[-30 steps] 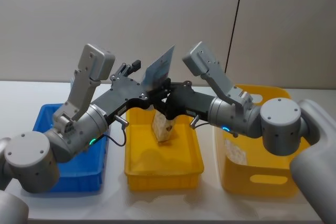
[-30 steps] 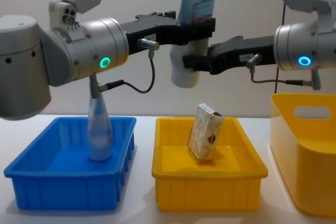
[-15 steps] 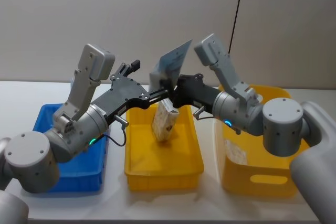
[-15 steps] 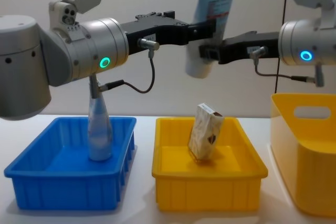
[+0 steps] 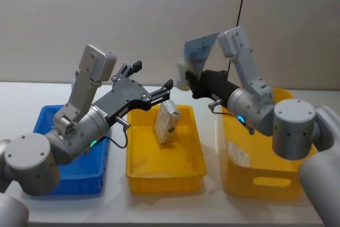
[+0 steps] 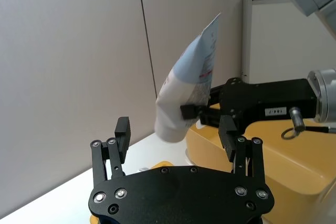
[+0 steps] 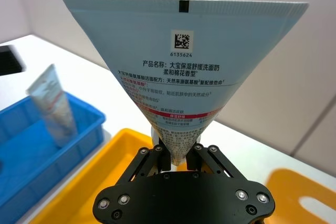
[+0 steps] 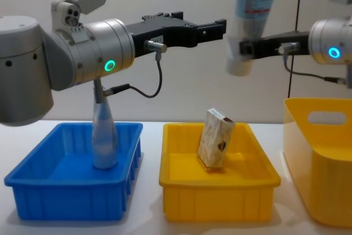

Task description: Bimanual collaborative sorting of washing and personal care products

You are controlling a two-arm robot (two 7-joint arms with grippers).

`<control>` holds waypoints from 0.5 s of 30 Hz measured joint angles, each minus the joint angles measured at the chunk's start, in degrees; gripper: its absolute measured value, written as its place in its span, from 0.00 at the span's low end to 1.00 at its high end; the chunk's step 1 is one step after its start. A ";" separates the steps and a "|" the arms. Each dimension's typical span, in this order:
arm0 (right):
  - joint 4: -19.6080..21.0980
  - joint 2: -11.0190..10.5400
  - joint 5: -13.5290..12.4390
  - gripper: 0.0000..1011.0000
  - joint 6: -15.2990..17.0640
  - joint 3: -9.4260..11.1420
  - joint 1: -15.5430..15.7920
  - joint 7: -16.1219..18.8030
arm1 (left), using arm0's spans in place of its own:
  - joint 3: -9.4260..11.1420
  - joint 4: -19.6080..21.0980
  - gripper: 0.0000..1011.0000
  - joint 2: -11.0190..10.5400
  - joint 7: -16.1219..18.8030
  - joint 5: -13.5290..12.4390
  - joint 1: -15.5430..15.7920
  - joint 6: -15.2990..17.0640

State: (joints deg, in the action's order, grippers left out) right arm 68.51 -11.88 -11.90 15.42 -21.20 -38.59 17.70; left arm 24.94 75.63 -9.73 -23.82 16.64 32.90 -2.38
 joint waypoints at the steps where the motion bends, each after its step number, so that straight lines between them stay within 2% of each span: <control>1: 0.34 0.05 -0.01 0.13 0.33 0.37 0.16 -0.48 | 0.00 0.00 0.99 0.00 0.00 0.00 0.00 0.00; 9: 3.55 0.30 -0.02 0.12 4.36 3.35 2.28 -5.82 | 0.00 0.00 0.99 0.00 0.00 0.00 0.00 0.00; 15: 7.07 0.51 0.00 0.11 8.56 6.24 4.53 -10.63 | 0.00 0.00 0.99 0.00 0.00 0.00 0.00 0.00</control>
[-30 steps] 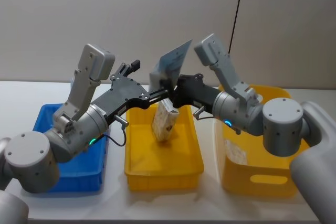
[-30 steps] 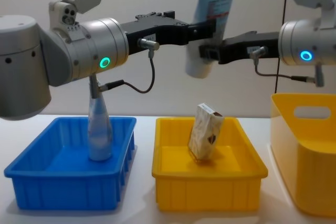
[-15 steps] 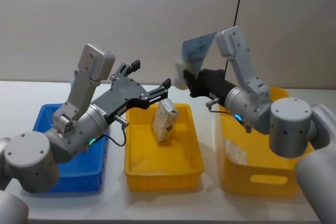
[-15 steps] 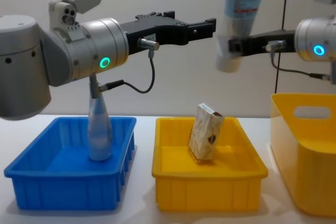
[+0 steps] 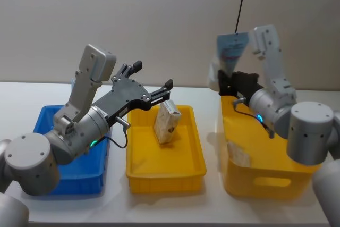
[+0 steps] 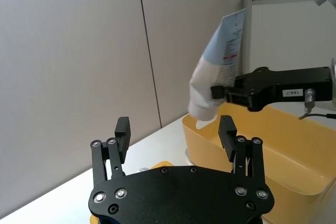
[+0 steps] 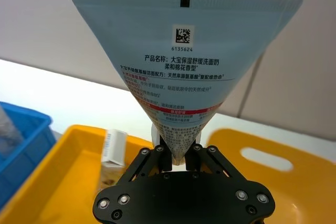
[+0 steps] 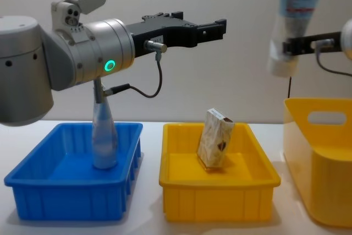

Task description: Bimanual collaborative sorting of washing and personal care products

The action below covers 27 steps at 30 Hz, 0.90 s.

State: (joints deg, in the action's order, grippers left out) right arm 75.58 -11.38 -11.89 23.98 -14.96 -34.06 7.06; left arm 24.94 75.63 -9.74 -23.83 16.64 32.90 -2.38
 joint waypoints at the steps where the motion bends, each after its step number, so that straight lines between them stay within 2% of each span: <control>1: 0.48 0.03 0.00 0.11 0.48 0.42 0.32 -0.53 | 0.00 0.00 0.99 0.00 0.00 0.00 0.00 0.00; 8: 4.27 0.29 0.02 0.11 6.11 3.92 2.85 -5.39 | 0.00 0.00 0.99 0.00 0.00 0.00 0.00 0.00; 17: 6.86 0.44 -0.24 0.13 12.38 7.76 5.30 -9.41 | 0.00 0.00 0.99 0.00 0.00 0.00 0.00 0.00; 20: 7.31 0.44 -0.41 0.26 13.84 8.73 5.98 -10.11 | 0.00 0.00 0.99 0.00 0.00 0.00 0.00 0.00; 22: 7.50 0.41 -0.47 0.30 14.49 9.08 6.22 -10.35 | 0.00 0.00 0.99 0.00 0.00 0.00 0.00 0.00; 23: 7.66 0.36 -0.52 0.36 15.19 9.39 6.47 -10.52 | 0.00 0.00 0.99 0.00 0.00 0.00 0.00 0.00; 27: 8.04 0.19 -0.63 0.48 16.37 9.92 7.03 -10.62 | 0.00 0.00 0.99 0.00 0.00 0.00 0.00 0.00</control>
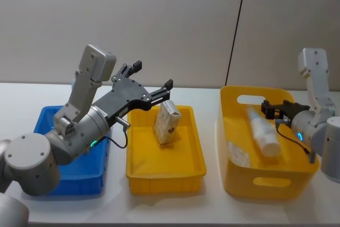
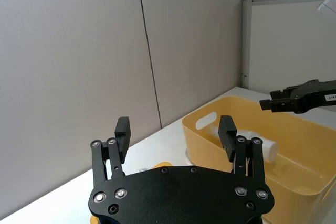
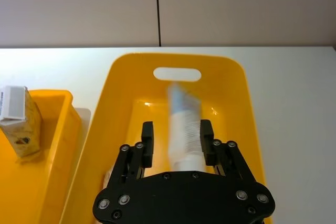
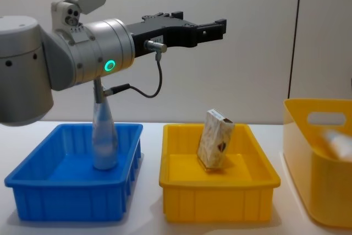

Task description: Bimanual collaborative sorting of washing and personal care products

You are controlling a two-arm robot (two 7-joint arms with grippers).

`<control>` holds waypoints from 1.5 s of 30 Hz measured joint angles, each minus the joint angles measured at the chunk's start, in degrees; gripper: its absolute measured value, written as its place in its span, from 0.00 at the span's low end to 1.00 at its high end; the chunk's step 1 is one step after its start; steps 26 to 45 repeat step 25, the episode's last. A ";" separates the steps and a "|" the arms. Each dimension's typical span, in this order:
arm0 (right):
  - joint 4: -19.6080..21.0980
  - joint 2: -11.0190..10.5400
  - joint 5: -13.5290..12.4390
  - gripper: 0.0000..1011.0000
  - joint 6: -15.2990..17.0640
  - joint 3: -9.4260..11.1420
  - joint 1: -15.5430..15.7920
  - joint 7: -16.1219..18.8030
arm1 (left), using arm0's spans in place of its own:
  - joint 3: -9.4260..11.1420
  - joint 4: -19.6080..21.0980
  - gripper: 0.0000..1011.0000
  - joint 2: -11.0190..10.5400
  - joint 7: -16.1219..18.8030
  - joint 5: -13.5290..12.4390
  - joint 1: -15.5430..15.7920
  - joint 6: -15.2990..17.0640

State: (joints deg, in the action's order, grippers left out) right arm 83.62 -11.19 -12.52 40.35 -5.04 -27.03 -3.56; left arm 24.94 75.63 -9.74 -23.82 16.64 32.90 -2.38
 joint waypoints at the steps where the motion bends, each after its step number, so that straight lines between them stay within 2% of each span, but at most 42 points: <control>1: 0.06 -0.03 -0.02 0.51 0.19 0.06 0.07 0.00 | 0.00 0.00 0.99 0.00 0.00 0.00 0.00 0.00; 3: 0.24 -0.13 -0.05 0.60 0.75 0.17 0.28 0.03 | 0.00 0.00 0.99 0.00 0.00 0.00 0.00 0.00; 6: 0.54 -0.26 -0.06 0.65 1.21 0.27 0.56 0.16 | 0.00 0.00 0.99 0.00 0.00 0.00 0.00 0.00; 7: 0.62 -0.28 -0.06 0.72 1.27 0.30 0.65 0.23 | 0.00 0.00 0.99 0.00 0.00 0.00 0.00 0.00; 9: 0.83 -0.34 -0.06 0.76 1.30 0.35 0.80 0.39 | 0.00 0.00 0.99 0.00 0.00 0.00 0.00 0.00; 10: 1.03 -0.39 -0.07 0.81 1.27 0.43 0.97 0.59 | 0.00 0.00 0.99 0.00 0.00 0.00 0.00 0.00; 17: 2.05 -0.52 -0.17 0.98 0.62 0.75 1.77 1.44 | 0.00 0.00 0.99 0.00 0.00 0.00 0.00 0.00; 45: 2.83 -0.58 -0.25 0.99 0.08 1.01 2.29 2.03 | 0.00 0.00 0.99 0.00 0.00 0.00 0.00 0.00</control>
